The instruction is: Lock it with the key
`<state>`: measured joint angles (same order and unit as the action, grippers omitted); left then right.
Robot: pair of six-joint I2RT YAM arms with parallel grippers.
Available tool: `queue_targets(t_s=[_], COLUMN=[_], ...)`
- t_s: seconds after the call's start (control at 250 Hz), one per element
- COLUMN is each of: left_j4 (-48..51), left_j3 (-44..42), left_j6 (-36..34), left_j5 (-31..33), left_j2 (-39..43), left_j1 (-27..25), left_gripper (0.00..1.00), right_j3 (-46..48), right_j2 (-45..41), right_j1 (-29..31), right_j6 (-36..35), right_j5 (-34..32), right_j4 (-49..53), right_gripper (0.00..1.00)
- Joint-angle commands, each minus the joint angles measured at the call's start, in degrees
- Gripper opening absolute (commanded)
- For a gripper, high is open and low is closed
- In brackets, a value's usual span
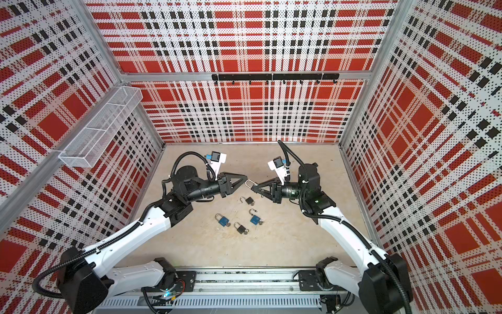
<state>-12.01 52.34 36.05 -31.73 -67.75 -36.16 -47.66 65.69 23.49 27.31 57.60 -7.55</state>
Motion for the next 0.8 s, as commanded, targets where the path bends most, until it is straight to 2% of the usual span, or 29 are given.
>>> queue_targets(t_s=[0.0,0.796], left_j4=[-1.78,-2.49], left_j3=[-0.24,-0.26], left_j6=[0.5,0.56], left_j5=[-1.23,-2.06], left_j2=[-0.23,-2.18], left_j1=[-0.59,-1.11], left_gripper=[0.25,0.19], right_j3=[-1.03,-0.83], right_j2=[0.29,0.84], right_j1=[-0.19,-0.19], right_j6=[0.44,2.3], right_j5=[1.02,1.71], right_j4=[-3.87,-6.2], right_gripper=[0.0,0.0])
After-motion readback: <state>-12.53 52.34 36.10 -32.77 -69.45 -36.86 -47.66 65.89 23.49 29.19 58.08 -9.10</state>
